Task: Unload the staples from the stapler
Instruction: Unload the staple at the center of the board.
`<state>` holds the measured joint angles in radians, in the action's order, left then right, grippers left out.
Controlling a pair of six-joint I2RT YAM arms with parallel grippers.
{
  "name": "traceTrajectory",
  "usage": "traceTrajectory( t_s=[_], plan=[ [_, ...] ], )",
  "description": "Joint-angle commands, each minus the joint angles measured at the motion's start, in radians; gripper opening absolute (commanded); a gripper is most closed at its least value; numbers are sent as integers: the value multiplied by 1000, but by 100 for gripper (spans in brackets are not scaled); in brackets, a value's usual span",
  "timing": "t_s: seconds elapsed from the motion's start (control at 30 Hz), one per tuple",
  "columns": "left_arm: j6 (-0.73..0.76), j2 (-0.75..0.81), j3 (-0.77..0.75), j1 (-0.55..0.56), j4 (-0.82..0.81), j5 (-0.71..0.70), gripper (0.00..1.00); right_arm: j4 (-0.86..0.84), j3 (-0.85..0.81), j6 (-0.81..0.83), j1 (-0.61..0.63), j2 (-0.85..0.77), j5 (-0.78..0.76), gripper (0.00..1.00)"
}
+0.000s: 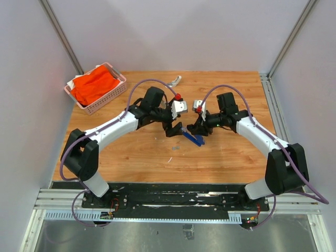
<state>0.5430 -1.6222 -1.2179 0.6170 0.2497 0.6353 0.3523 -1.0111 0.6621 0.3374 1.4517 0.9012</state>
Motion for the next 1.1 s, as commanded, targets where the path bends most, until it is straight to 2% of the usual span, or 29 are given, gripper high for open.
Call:
traceTrajectory(
  t_s=[0.0,1.07],
  plan=[
    [20,-27,-45,31,42,39,95,-73,7,1,-11,-26,89,1],
    [-70,-161,-129,59,34,64,54,-166,70,-12,-2,-58,112,1]
  ],
)
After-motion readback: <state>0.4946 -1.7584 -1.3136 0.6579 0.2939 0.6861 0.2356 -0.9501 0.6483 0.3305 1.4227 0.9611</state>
